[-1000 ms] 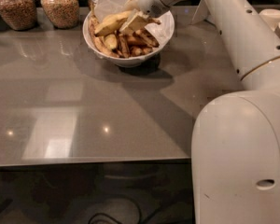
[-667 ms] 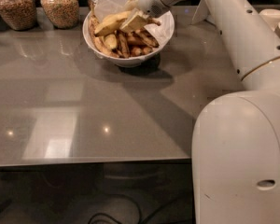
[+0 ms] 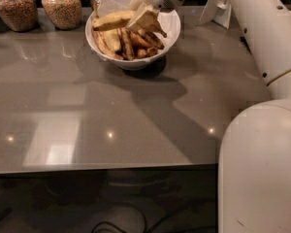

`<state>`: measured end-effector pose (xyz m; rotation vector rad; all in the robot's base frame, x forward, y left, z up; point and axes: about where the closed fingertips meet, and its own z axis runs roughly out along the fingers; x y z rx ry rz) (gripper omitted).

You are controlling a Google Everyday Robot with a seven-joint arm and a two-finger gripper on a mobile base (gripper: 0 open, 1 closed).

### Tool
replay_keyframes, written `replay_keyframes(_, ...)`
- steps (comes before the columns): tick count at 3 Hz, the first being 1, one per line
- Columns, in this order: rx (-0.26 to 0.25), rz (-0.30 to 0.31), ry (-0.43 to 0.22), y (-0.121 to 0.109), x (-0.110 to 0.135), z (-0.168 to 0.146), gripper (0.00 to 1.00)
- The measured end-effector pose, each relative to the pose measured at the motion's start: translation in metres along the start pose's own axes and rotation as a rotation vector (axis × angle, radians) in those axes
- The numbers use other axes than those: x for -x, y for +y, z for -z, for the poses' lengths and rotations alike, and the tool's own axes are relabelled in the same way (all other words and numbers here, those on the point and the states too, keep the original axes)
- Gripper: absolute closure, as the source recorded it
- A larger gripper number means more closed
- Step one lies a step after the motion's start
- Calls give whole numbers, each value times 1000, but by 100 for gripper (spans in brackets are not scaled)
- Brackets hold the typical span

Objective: Pick banana from white bowl

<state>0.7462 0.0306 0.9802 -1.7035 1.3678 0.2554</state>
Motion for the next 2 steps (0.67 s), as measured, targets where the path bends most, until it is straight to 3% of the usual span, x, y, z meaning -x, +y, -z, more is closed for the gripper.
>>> replay_keyframes(1,-15,39,-8,12,11,33,100)
replay_keyframes(2,7,63,7,44,16,74,100)
